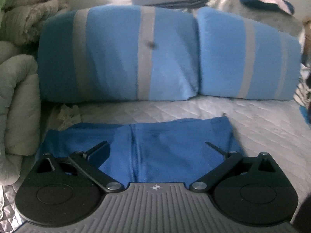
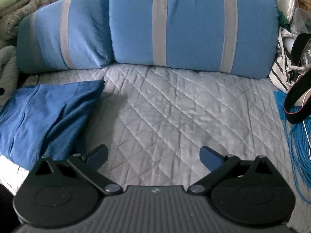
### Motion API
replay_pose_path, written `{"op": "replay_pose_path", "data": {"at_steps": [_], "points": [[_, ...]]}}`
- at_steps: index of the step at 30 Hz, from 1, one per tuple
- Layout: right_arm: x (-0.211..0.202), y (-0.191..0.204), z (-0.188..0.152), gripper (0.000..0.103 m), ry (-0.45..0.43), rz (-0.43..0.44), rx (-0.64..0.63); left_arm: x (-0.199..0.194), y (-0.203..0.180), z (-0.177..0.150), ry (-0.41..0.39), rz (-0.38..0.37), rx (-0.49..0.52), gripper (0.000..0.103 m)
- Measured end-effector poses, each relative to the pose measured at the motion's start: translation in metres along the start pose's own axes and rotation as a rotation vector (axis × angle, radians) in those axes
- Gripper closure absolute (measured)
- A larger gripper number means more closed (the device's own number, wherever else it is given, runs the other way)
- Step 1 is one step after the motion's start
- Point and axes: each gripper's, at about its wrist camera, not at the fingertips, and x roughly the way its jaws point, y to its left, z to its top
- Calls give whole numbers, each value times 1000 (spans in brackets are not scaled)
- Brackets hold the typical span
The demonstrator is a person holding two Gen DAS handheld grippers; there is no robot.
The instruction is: Fold clothes
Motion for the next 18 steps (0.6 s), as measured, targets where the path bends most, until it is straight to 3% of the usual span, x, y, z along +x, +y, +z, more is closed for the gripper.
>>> {"op": "replay_pose_path", "data": {"at_steps": [8, 18], "points": [[-10, 6, -17, 0, -4, -1, -3, -17, -36, -39, 8, -53, 26, 0], [-8, 17, -40, 0, 19, -8, -20, -5, -67, -93, 137, -76, 10, 0]]}}
